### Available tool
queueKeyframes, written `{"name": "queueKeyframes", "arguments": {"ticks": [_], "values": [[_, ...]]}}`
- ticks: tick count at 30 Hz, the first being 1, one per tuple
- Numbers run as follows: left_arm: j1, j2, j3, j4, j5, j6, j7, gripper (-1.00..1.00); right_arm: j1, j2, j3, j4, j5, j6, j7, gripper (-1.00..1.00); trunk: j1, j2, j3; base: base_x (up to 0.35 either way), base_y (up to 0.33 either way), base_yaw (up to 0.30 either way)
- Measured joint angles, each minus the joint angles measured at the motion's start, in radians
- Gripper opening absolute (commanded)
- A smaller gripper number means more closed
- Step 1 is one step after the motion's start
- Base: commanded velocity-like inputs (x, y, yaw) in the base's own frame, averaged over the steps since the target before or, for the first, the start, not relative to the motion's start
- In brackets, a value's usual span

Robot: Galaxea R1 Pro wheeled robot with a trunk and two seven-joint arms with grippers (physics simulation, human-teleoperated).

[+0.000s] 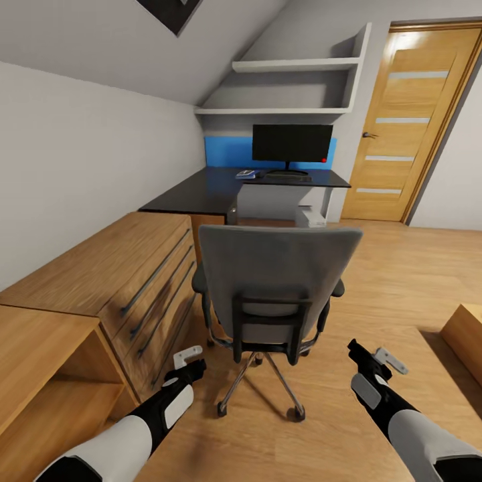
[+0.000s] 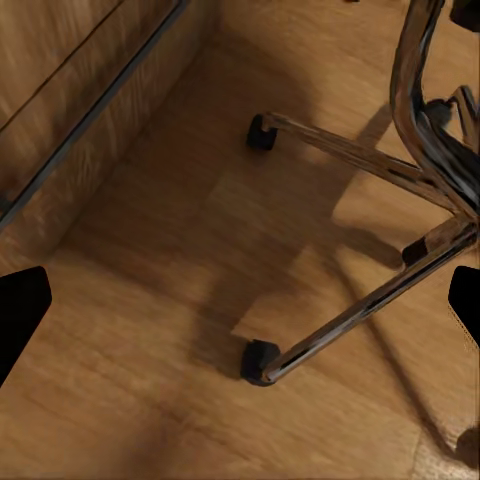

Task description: In the bedroom, organize the workspace by keeping the computer under the desk, ensuring the monitor is on the desk, placing the keyboard on the desk next to the monitor, placing the mouse on the desk next to the keyboard, moving the folder from the swivel chair onto the desk next to the mouse, stacking the notebook on top of the folder with the pen on top of the notebook, and positioning the swivel chair next to the desk.

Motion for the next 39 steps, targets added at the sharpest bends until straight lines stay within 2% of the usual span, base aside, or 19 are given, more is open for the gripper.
{"name": "queueKeyframes", "arguments": {"ticks": [3, 7, 18, 33, 39], "values": [[0.0, -0.001, 0.0, 0.0, 0.001, -0.006, 0.0, 1.0, 0.0, 0.0, -0.015, -0.001, -0.002, -0.012, 0.001, 1.0, 0.0, 0.0, 0.0, 0.054, 0.0, 0.0], [0.0, -0.002, -0.001, 0.0, -0.001, -0.009, 0.001, 1.0, 0.0, 0.003, -0.017, 0.0, -0.003, -0.041, 0.001, 1.0, 0.0, 0.0, 0.0, 0.214, 0.0, 0.0], [0.0, -0.003, -0.003, 0.0, 0.001, -0.009, -0.002, 1.0, 0.0, 0.003, -0.018, 0.0, -0.003, -0.046, 0.0, 1.0, 0.0, 0.0, 0.0, 0.224, 0.0, -0.011], [0.0, -0.003, -0.002, 0.0, 0.0, -0.009, -0.005, 1.0, 0.0, 0.004, -0.017, 0.001, -0.003, -0.046, 0.002, 1.0, 0.0, 0.0, 0.01, 0.02, 0.0, -0.198], [0.0, -0.004, -0.003, 0.0, -0.001, -0.009, -0.008, 1.0, 0.0, 0.005, -0.016, 0.002, -0.003, -0.046, 0.003, 1.0, 0.0, 0.0, 0.011, 0.262, 0.0, -0.034]]}}
